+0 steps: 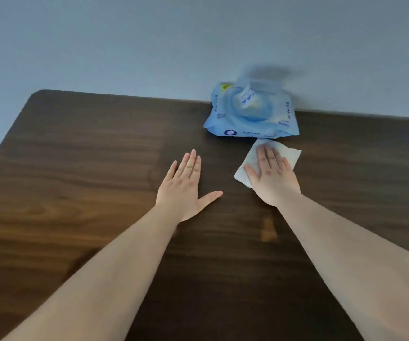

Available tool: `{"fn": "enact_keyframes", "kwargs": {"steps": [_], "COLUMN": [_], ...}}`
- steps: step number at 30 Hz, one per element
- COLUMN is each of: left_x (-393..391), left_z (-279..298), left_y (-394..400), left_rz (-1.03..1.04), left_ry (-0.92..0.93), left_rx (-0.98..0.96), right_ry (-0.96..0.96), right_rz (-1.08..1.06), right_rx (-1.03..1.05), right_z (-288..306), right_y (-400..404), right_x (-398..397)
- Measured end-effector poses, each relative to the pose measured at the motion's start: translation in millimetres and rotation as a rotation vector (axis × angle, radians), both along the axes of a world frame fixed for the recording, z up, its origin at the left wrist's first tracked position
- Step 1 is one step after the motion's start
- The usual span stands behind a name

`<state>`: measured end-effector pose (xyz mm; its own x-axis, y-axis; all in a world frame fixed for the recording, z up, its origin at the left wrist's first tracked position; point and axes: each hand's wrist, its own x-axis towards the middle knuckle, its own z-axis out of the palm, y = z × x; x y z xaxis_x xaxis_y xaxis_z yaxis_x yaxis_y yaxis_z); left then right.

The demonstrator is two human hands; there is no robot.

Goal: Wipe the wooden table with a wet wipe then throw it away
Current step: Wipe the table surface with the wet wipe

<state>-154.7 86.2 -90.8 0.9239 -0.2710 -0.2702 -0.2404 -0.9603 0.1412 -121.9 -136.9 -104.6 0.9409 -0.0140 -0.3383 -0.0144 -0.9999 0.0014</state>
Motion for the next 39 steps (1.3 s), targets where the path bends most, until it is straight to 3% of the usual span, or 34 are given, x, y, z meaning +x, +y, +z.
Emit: {"fn": "enact_keyframes", "kwargs": {"steps": [7,12,27,36,39], "left_x": [21.5,21.3,19.2,18.1,18.2], "left_z": [-3.7,-11.8,-12.8,-11.3,-11.1], "left_y": [-133.3,-194.9,-200.5,-201.4,-201.3], "left_rz": [-0.259,-0.328,-0.307,-0.293,-0.293], "left_ry": [0.005,-0.006,-0.059,-0.072,-0.078], "left_rx": [-0.092,-0.018,0.032,0.016,0.014], "right_ry": [-0.008,-0.055,-0.05,-0.066,-0.026], "right_rz": [-0.232,-0.359,-0.696,-0.895,-0.865], "right_rx": [0.027,0.027,0.021,0.04,0.041], "right_z": [2.9,0.6,4.1,2.3,3.6], "right_y": [-119.2,-200.8,-328.3,-347.9,-337.9], "right_x": [-7.5,-21.6,-32.7,-35.5,-40.0]}}
